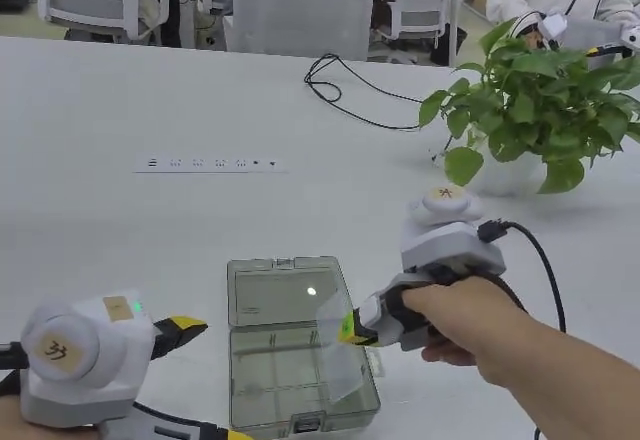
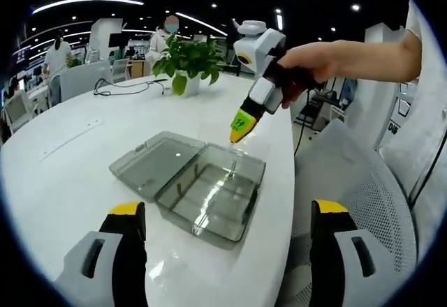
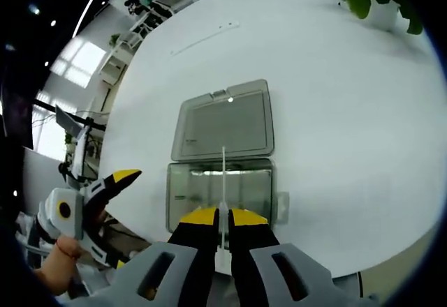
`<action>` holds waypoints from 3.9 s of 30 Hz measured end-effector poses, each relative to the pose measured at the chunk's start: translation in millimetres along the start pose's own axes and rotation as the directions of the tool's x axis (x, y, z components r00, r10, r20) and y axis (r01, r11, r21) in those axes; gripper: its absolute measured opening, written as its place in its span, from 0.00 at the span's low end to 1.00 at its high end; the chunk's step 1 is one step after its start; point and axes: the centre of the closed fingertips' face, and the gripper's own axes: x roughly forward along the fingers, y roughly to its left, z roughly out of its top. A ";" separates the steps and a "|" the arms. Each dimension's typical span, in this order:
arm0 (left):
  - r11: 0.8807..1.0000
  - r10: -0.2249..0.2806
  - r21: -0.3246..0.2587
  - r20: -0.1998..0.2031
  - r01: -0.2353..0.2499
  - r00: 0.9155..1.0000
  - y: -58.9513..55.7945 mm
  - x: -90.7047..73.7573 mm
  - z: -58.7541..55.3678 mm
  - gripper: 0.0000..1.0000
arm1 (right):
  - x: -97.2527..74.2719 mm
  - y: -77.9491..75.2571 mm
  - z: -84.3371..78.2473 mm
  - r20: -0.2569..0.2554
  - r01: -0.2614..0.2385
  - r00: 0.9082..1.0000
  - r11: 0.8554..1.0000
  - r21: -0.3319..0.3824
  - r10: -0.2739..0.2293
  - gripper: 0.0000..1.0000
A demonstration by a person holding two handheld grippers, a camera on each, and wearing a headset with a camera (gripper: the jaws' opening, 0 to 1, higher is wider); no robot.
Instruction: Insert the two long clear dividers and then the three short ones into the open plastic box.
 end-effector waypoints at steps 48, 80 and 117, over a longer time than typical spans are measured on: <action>0.999 -0.003 -0.041 0.034 0.004 0.999 -2.0 -1.0 -2.4 1.00 | 20.4 -9.2 -10.5 -0.021 0.063 0.998 0.998 -0.030 -0.064 0.07; 0.999 0.000 -0.047 0.036 0.001 0.999 -2.0 -0.9 -2.4 1.00 | 40.8 -1.5 -15.9 -0.044 0.062 0.997 0.985 -0.159 -0.070 0.09; 0.998 0.024 -0.054 0.032 -0.022 0.999 2.9 -4.5 -2.8 0.99 | 26.8 2.5 2.0 0.062 -0.026 0.997 0.961 -0.274 0.044 0.23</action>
